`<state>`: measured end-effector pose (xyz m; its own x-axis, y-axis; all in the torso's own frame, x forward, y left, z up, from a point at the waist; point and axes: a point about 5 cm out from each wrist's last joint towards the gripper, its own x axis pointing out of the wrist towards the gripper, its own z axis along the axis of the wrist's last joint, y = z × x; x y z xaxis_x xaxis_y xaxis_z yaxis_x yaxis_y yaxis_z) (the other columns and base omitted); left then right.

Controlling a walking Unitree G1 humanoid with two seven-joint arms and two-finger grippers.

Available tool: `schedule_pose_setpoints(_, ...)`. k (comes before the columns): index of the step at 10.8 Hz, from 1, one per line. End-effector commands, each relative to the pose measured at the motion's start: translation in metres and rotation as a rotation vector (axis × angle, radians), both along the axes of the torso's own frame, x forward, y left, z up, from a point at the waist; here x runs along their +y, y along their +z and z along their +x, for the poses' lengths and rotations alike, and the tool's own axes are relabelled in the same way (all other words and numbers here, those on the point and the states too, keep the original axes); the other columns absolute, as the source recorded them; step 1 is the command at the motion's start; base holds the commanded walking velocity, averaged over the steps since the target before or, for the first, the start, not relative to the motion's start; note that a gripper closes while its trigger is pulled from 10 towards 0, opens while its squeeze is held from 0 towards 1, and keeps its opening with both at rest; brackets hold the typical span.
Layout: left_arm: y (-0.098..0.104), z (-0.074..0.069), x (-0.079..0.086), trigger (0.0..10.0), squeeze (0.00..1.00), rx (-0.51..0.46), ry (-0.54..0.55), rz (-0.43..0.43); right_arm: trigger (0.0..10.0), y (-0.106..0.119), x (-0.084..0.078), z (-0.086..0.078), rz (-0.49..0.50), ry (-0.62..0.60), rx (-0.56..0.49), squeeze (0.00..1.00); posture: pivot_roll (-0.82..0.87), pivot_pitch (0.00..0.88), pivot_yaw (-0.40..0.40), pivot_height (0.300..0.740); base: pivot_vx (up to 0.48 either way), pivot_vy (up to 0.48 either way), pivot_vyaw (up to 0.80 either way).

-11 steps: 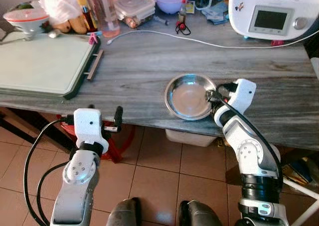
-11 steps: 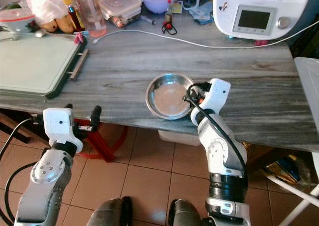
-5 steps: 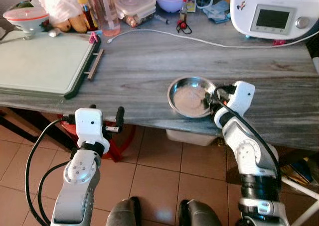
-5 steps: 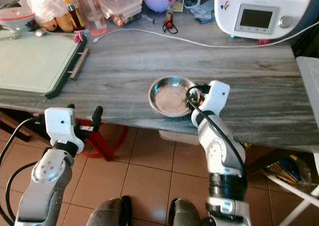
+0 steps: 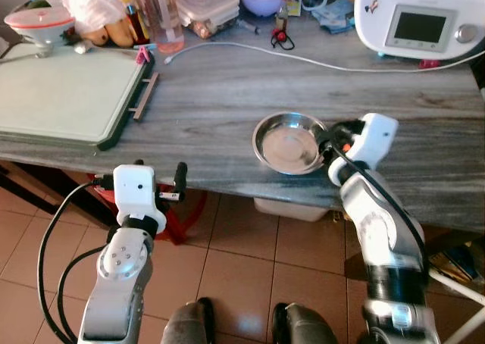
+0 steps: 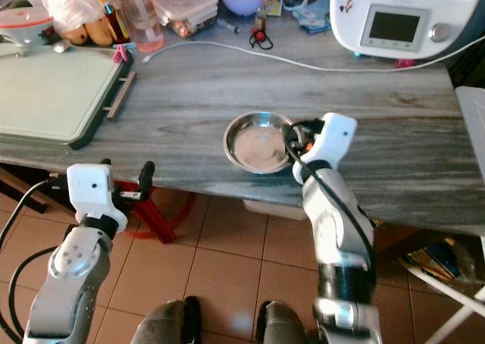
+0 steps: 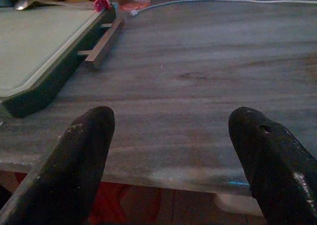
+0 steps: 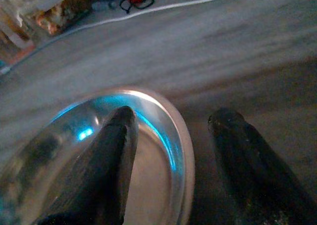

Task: Setting the table

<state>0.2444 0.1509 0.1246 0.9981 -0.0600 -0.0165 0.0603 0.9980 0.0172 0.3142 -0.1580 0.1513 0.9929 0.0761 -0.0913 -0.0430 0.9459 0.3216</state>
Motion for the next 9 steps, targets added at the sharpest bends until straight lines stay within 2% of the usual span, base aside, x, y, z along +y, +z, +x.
schedule_pose_setpoints(1, -0.001, 0.0, 0.002, 10.0, 0.0, 0.012, 0.006, 0.008, 10.0, 0.002, 0.0, -0.003, -0.021, 0.008, -0.014, 1.0, -0.05, 0.179, 0.046, 0.74, 0.0, 0.0, 0.0)
schedule_pose_setpoints(3, 0.0, 0.0, 0.004, 10.0, 0.0, 0.005, 0.014, 0.009, 10.0, 0.019, -0.004, -0.017, -0.177, 0.002, -0.16, 1.0, -0.06, 0.173, 0.042, 0.74, 0.0, 0.0, 0.0)
schedule_pose_setpoints(5, -0.002, -0.001, 0.002, 10.0, 0.0, 0.011, 0.013, 0.006, 10.0, 0.018, 0.0, -0.029, -0.254, 0.011, -0.198, 1.0, -0.06, 0.158, 0.042, 0.74, -0.122, 0.0, 0.0)
schedule_pose_setpoints(8, -0.002, 0.0, 0.001, 10.0, 0.0, 0.012, 0.009, 0.005, 10.0, 0.015, 0.006, -0.031, -0.29, 0.029, -0.212, 1.0, -0.06, 0.143, 0.039, 0.74, -0.283, 0.0, 0.0)
schedule_pose_setpoints(9, -0.002, -0.001, 0.001, 10.0, 0.0, 0.013, 0.01, 0.004, 10.0, 0.016, 0.004, -0.03, -0.3, 0.023, -0.217, 0.91, -0.06, 0.138, 0.037, 0.74, -0.289, 0.0, 0.0)
